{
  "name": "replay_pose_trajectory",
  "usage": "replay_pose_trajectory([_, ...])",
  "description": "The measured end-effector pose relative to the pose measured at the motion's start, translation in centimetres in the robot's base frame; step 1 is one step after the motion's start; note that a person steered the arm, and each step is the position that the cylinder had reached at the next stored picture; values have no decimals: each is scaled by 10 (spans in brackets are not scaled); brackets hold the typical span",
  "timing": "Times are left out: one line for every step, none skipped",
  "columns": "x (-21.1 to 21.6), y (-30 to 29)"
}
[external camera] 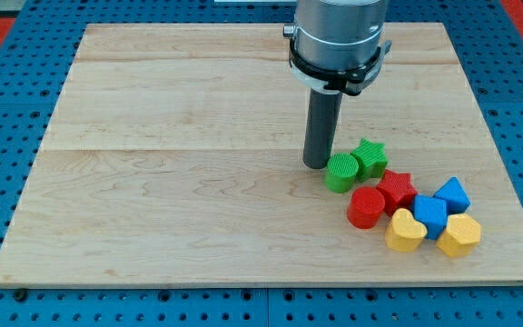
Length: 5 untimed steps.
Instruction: Push the group of blocks slightly up
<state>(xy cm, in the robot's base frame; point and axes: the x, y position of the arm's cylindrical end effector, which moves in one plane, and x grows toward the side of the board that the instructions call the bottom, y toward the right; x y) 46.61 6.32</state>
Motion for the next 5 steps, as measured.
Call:
replay_pose_trajectory([0,0])
replay_pose_trajectory([3,-15])
replay_pose_trajectory([85,-61])
replay_pose_trajectory([152,-30])
replay_pose_trajectory([153,-19])
